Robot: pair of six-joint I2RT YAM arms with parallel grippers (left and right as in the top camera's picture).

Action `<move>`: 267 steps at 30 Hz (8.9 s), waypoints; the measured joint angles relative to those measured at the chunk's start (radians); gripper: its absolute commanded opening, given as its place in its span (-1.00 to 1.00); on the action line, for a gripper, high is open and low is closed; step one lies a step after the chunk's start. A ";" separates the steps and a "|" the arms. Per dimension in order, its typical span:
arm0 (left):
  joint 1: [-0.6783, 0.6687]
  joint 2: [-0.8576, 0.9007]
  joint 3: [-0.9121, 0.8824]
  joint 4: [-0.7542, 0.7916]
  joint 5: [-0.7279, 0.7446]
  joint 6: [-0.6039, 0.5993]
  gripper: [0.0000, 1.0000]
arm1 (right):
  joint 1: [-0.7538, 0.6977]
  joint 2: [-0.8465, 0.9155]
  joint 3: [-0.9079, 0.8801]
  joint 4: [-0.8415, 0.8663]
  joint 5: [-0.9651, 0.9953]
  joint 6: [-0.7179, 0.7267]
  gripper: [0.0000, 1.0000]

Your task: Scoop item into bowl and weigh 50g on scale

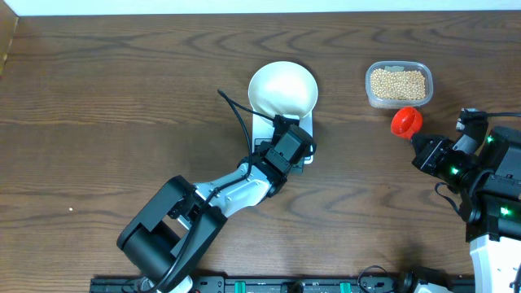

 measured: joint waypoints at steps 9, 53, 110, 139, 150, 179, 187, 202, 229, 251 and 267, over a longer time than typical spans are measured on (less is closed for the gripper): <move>-0.002 0.000 0.000 -0.006 -0.014 -0.003 -0.85 | 0.000 0.000 0.000 -0.003 0.000 0.000 -0.98; -0.035 0.014 0.000 0.012 -0.081 0.001 -0.86 | 0.000 0.000 0.000 -0.006 0.000 0.000 -0.98; -0.027 -0.064 -0.013 -0.097 -0.072 0.004 -0.86 | 0.000 0.000 0.000 -0.006 0.000 -0.007 -0.98; -0.027 -0.045 -0.016 -0.010 0.032 0.077 -0.86 | 0.000 0.000 0.000 -0.006 0.001 -0.010 -0.98; -0.004 -0.045 -0.016 0.028 0.032 0.091 -0.86 | 0.000 0.000 0.000 -0.006 0.001 -0.019 -0.98; 0.000 0.006 0.000 0.046 0.008 0.129 -0.86 | 0.000 0.000 0.000 -0.007 0.001 -0.022 -0.98; 0.001 0.006 0.013 0.005 0.008 0.129 -0.85 | 0.000 0.000 0.000 -0.011 0.001 -0.022 -0.98; 0.001 0.006 0.028 -0.042 0.005 0.101 -0.86 | 0.000 0.000 0.000 -0.013 0.001 -0.022 -0.98; 0.001 0.006 0.031 -0.040 -0.012 0.076 -0.86 | 0.000 0.000 0.000 -0.013 0.001 -0.022 -0.98; 0.005 0.004 0.036 -0.068 0.008 0.076 -0.85 | 0.000 0.000 0.000 -0.021 0.001 -0.022 -0.98; 0.006 0.005 0.028 -0.032 0.037 0.076 -0.85 | 0.000 0.000 0.000 -0.021 0.001 -0.022 -0.98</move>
